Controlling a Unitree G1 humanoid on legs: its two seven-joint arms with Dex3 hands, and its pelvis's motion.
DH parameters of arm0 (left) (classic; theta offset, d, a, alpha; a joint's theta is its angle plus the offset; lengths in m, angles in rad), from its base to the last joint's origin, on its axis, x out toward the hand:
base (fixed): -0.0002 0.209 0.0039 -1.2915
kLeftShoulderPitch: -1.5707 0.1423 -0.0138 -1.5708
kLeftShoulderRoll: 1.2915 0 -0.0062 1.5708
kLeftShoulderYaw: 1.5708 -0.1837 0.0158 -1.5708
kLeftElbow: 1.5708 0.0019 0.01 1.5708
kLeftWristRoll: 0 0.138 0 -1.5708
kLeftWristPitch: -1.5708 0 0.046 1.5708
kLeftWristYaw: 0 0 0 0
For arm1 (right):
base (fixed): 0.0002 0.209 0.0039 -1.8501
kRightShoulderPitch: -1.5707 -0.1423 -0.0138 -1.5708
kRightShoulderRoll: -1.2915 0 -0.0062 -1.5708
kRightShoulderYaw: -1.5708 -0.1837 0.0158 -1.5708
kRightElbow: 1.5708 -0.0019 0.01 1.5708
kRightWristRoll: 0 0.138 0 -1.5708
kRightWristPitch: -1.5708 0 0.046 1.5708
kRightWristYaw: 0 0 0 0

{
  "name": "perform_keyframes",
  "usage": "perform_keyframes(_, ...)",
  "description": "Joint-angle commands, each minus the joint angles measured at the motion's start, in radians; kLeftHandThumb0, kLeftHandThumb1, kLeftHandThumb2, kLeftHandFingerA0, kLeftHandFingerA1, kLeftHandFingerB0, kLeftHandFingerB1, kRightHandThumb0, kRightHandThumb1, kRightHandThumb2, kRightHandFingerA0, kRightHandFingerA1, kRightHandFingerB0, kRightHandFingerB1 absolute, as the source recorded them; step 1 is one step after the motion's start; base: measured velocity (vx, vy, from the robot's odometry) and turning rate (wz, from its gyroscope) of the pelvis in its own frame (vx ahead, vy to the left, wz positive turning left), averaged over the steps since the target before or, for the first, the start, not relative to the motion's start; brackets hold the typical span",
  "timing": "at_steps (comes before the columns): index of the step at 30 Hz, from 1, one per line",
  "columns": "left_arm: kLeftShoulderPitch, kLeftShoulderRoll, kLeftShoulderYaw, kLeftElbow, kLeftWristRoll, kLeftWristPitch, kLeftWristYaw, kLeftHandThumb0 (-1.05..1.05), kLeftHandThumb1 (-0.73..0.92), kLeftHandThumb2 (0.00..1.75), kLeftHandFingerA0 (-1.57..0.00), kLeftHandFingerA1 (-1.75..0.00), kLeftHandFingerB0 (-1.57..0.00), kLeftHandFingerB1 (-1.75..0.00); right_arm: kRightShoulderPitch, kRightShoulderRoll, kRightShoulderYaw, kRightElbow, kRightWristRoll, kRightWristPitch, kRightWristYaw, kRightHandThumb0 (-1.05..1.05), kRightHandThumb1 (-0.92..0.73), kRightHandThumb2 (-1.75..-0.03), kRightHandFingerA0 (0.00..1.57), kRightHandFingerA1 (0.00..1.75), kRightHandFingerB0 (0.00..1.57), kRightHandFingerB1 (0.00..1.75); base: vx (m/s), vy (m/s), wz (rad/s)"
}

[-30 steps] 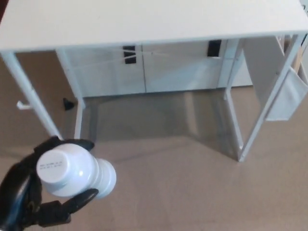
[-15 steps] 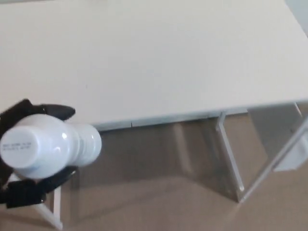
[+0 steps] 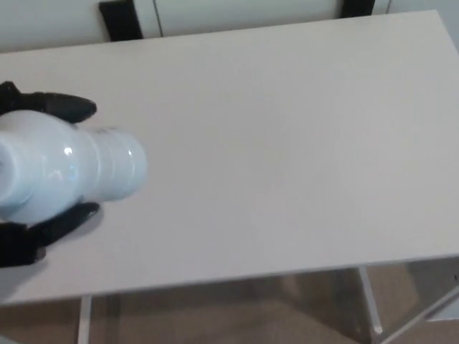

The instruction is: The robot picks up a bottle from a person using its left hand and walk towards the table in frontand put the bottle on the table.

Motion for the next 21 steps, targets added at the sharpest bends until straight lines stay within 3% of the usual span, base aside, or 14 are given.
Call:
perform_keyframes(1,-0.048,0.023,-0.024,0.08,0.011,0.049,0.018,-0.36,0.74,0.73,-0.97,-1.4,-0.91,-0.96,0.017,-0.006,-0.009,0.002,0.008,0.01,0.015,-0.37,-0.7,-0.6,0.68,0.46,0.55,0.41,0.15,0.086,-0.19)
perform_keyframes(10,-0.027,0.024,-0.142,0.174,0.045,0.111,0.016,-0.43,0.71,0.7,-0.96,-1.41,-0.94,-0.93,0.046,-0.008,-0.005,-0.003,-0.002,0.008,0.016,-0.36,-0.7,-0.59,0.67,0.46,0.54,0.4,0.08,0.258,-0.01)
perform_keyframes(21,-0.036,0.001,-0.291,0.296,0.122,0.17,0.056,-0.43,0.74,0.68,-0.89,-1.47,-0.94,-0.95,0.059,-0.018,0.036,0.003,-0.024,0.014,0.039,-0.36,-0.7,-0.61,0.64,0.46,0.51,0.39,-0.09,-0.057,-0.08)
